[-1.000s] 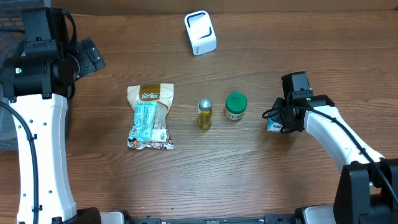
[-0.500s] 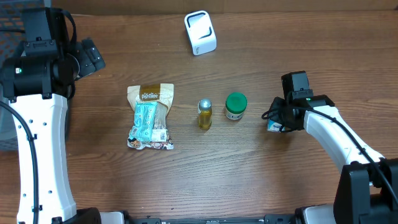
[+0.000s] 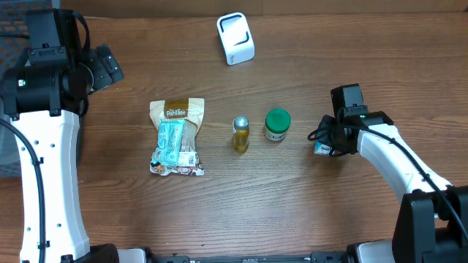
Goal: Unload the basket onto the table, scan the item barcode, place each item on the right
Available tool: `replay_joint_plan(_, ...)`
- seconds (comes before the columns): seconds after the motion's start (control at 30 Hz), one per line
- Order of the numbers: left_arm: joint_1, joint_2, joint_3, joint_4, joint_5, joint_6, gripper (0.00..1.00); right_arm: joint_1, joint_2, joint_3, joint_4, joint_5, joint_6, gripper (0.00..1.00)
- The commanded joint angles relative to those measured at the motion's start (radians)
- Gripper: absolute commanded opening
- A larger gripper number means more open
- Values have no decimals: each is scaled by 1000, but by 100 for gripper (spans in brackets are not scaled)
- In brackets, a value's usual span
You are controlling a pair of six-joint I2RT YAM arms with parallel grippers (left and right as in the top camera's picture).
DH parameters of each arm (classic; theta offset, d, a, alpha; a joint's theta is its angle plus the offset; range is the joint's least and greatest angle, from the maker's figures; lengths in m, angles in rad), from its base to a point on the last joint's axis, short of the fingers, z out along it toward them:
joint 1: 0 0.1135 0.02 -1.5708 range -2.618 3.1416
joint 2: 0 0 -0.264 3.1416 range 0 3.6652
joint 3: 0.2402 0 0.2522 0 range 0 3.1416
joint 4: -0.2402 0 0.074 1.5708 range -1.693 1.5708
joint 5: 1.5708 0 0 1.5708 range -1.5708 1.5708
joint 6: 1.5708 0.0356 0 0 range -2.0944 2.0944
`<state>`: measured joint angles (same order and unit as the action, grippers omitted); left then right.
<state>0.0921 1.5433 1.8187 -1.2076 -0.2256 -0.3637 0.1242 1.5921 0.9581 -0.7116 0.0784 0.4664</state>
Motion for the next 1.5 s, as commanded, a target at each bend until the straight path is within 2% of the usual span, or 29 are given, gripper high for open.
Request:
replay_joint_plan(0.0, 1, 1, 1, 2, -17, -3, 100, 0, -25, -4, 0, 6, -6, 26)
replay_joint_plan(0.63, 1, 1, 1, 2, -17, -3, 100, 0, -25, -15, -10, 6, -2, 26)
replay_joint_plan(0.77, 1, 1, 1, 2, -17, -3, 100, 0, -25, -32, 21, 6, -3, 31)
replay_joint_plan(0.8, 1, 1, 1, 2, -17, -3, 100, 0, -25, -32, 27, 6, -3, 36)
replay_joint_plan(0.83, 1, 1, 1, 2, -17, -3, 100, 0, -25, -31, 28, 6, -2, 47)
replay_joint_plan(0.87, 1, 1, 1, 2, -17, -3, 99, 0, -25, -31, 31, 6, -3, 67)
replay_joint_plan(0.9, 1, 1, 1, 2, -17, -3, 99, 0, -25, -29, 32, 6, -3, 100)
replay_joint_plan(1.27, 1, 1, 1, 2, -17, -3, 100, 0, -25, -27, 86, -13, -3, 100)
replay_joint_plan(1.33, 1, 1, 1, 2, -17, -3, 99, 0, -25, -27, 79, -13, -3, 93)
replay_joint_plan(1.4, 1, 1, 1, 2, -17, -3, 99, 0, -25, -27, 57, -13, -3, 81)
replay_joint_plan(1.47, 1, 1, 1, 2, -17, -3, 100, 0, -25, -27, 21, -13, -2, 76)
